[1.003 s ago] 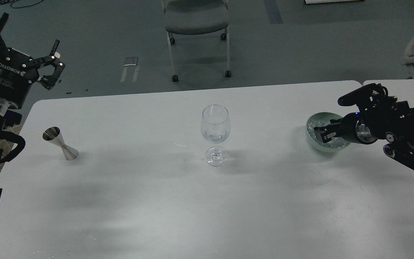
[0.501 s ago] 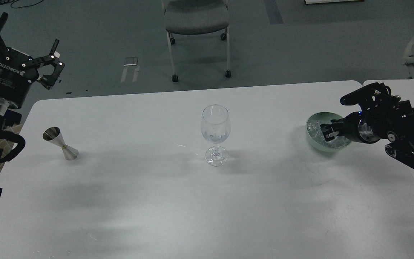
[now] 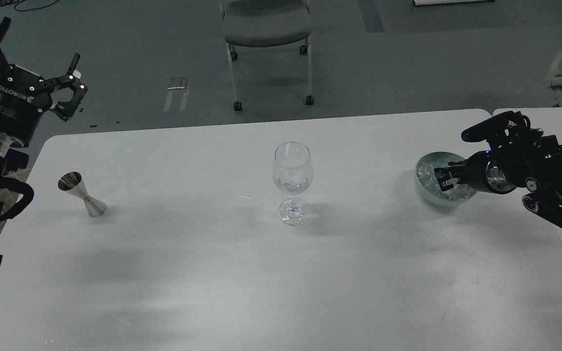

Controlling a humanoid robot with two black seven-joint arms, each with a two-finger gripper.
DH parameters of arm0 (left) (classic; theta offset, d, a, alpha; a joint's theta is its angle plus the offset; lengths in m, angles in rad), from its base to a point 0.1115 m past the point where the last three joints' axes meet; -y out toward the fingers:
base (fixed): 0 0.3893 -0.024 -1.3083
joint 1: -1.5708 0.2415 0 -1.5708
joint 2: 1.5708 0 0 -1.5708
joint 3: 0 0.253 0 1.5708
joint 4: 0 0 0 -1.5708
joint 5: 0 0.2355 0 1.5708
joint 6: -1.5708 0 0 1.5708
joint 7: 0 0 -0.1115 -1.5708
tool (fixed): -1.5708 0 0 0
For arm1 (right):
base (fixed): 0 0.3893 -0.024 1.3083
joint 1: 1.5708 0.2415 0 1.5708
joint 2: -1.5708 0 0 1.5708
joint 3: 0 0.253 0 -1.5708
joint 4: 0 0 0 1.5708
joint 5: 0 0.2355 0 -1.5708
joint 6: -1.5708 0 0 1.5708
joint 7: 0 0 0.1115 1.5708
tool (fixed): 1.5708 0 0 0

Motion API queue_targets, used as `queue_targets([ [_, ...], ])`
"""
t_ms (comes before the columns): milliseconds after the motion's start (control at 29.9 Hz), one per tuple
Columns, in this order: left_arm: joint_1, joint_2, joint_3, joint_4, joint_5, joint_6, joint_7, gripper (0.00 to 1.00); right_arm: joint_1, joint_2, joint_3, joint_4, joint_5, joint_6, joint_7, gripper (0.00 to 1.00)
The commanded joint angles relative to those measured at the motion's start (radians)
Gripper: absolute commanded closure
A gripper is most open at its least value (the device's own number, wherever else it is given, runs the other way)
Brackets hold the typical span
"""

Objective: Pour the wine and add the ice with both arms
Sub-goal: 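Lift the right hand from the bowl and carry it toward the wine glass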

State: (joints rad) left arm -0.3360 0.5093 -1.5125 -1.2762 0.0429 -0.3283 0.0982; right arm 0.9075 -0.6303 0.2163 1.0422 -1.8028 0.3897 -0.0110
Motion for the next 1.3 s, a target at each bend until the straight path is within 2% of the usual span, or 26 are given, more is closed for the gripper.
queue_targets([
  [0,0.000,0.000,-0.002,0.000,0.000,0.000,0.002,0.02,0.005,-0.005,0.002,0.012,0.003,0.000,0.008,1.00],
  [234,0.000,0.009,-0.002,0.000,0.000,0.000,0.003,0.02,0.039,-0.095,0.018,0.096,0.011,-0.002,0.010,1.00],
  [401,-0.002,0.006,-0.002,0.000,0.000,0.000,0.003,0.02,0.060,-0.128,0.136,0.136,0.016,-0.011,0.010,1.00],
  [468,-0.002,0.000,-0.002,0.000,0.000,0.002,0.005,0.02,0.059,-0.115,0.248,0.139,0.016,-0.011,0.008,1.00],
  [835,-0.002,0.009,0.000,-0.002,0.003,0.000,0.005,0.02,0.090,0.027,0.399,0.298,0.014,-0.017,-0.003,1.00],
  [1003,0.000,0.017,-0.005,-0.002,0.003,0.002,0.006,0.02,0.112,0.110,0.410,0.372,0.013,-0.015,-0.004,1.00],
  [1136,0.000,0.020,-0.015,-0.003,0.003,0.002,0.006,0.02,0.154,0.173,0.410,0.406,0.014,-0.012,-0.032,1.00],
  [1270,0.002,0.028,-0.015,-0.005,0.002,0.002,0.006,0.02,0.166,0.198,0.408,0.423,0.014,-0.008,-0.035,1.00],
])
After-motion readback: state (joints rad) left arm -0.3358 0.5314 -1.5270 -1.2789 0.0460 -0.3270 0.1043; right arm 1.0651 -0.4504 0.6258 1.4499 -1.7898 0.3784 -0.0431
